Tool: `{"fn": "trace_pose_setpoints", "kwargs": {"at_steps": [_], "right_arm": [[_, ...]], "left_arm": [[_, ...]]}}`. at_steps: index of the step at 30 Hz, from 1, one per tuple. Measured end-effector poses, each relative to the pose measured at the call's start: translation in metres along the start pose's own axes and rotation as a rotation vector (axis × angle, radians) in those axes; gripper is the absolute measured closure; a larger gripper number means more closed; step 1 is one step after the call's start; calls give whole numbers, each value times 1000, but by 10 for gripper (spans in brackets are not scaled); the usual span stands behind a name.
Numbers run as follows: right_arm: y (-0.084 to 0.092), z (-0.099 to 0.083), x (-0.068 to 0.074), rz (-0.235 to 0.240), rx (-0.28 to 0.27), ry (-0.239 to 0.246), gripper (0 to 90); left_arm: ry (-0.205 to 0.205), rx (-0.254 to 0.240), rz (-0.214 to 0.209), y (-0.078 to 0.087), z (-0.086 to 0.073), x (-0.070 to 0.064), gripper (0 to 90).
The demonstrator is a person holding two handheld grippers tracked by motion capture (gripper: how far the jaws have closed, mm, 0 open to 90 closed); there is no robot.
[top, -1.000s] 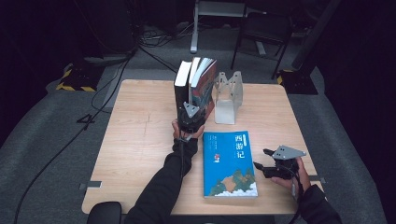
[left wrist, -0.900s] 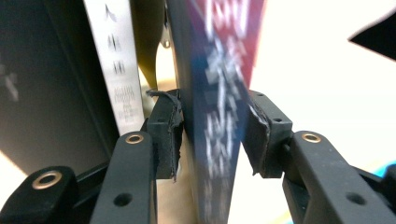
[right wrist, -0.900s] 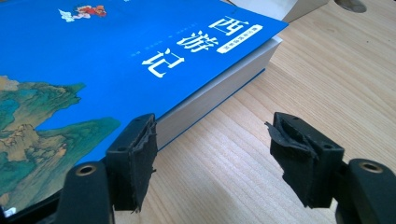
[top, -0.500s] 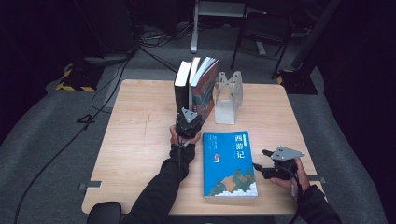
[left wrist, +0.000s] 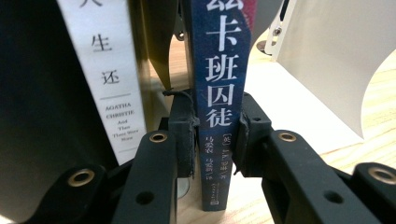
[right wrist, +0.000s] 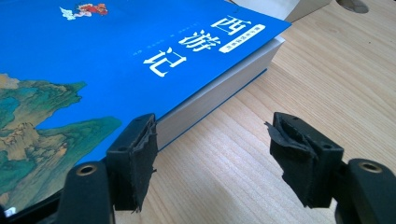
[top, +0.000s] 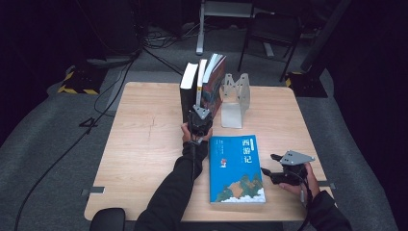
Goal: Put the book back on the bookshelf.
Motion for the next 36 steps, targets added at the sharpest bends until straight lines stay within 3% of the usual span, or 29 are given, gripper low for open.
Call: {"fn": "trace_pose_setpoints", "kwargs": {"at_steps": [7,17,27,31,36], "right_arm": [[1,0,-1,-2,-1,0,323],[2,0,-1,-6,-1,1,322],[5,1,-2,-14,0,-3,316],[6,2,0,-11,-1,-3,315],[7,1,2,-9,1,-3,316]], "left_arm": [[8,3,-17,0,0,1,714],[-40,11,-38,9,-2,0,700],[-120,9,-89,31,0,3,687],[-194,16,-103,41,-1,6,692],[-210,34,-129,51,-6,15,686]]}}
Point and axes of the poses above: each handheld gripper's, and its own axes: y roughly backward along the jaws, z roughly out of its top, x roughly to its left, the point moved 9 cm from there along -y, roughly forward along the jaws, and after that the axes turned 4 degrees about x, right-handed, at the moved point
